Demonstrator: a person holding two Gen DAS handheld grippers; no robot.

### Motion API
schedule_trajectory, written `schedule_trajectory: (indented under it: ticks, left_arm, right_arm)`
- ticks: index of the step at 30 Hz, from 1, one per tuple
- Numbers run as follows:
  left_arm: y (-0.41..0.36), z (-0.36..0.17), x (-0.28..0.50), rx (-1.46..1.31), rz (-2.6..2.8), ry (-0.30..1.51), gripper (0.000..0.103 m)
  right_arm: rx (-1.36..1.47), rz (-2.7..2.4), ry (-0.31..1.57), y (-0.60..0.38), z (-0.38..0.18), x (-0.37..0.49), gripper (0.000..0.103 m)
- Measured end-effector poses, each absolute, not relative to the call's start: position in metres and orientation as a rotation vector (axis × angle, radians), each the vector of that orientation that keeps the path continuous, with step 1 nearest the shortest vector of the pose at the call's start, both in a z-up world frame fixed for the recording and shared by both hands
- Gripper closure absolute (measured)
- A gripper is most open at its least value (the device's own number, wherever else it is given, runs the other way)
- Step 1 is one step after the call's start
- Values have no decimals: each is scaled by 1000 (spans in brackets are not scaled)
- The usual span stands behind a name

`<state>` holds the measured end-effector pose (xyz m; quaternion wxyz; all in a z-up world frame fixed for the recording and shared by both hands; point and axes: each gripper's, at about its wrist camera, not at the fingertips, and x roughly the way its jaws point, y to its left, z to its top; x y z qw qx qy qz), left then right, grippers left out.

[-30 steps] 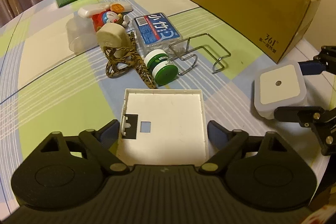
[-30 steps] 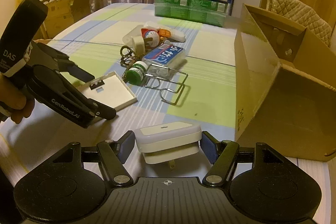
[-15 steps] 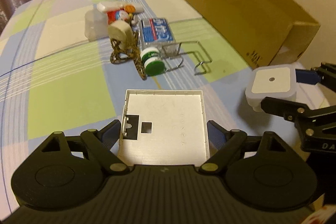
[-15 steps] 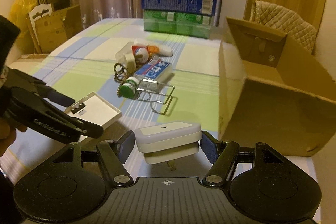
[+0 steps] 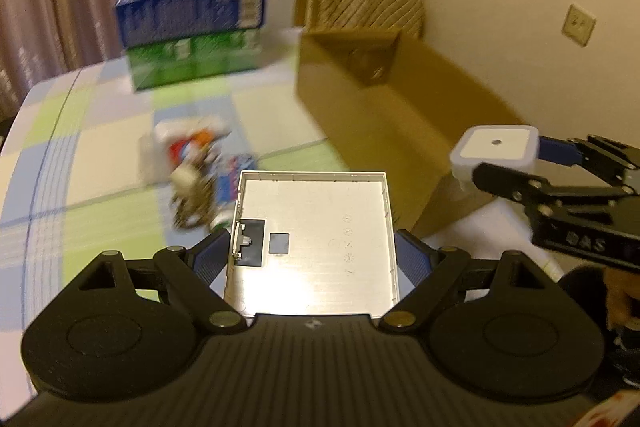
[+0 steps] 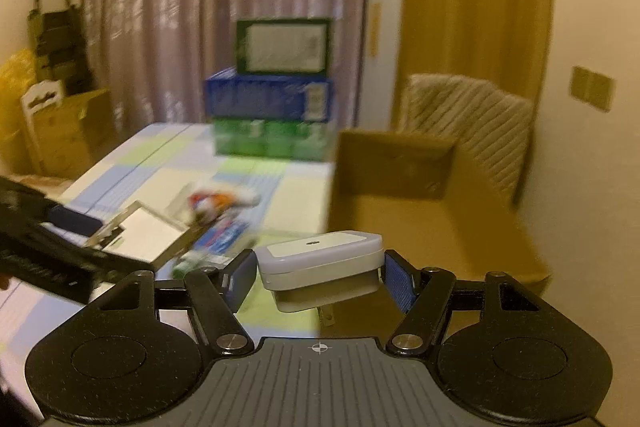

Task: Organize rigid objects
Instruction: 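Carry the plug and plate with both grippers over the cardboard box, then lower the plug and plate into the box and open both grippers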

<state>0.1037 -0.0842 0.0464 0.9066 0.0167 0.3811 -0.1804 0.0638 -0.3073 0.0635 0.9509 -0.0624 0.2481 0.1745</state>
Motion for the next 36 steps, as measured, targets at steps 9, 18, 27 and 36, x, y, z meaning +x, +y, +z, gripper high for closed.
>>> schedule_trajectory:
  ticks: [9, 18, 27, 36]
  left_arm:
    - [-165, 65, 149, 28, -467, 758, 18]
    - [-209, 53, 175, 77, -503, 772, 18]
    - [-223, 47, 184, 107, -532, 775, 18]
    - [-220, 46, 186, 101, -528, 757, 18]
  right_arm:
    - [-95, 224, 507, -376, 85, 121, 38]
    - [-6, 190, 568, -412, 72, 143, 38]
    - [40, 172, 591, -425, 61, 151, 38]
    - [65, 165, 597, -428, 59, 153, 38]
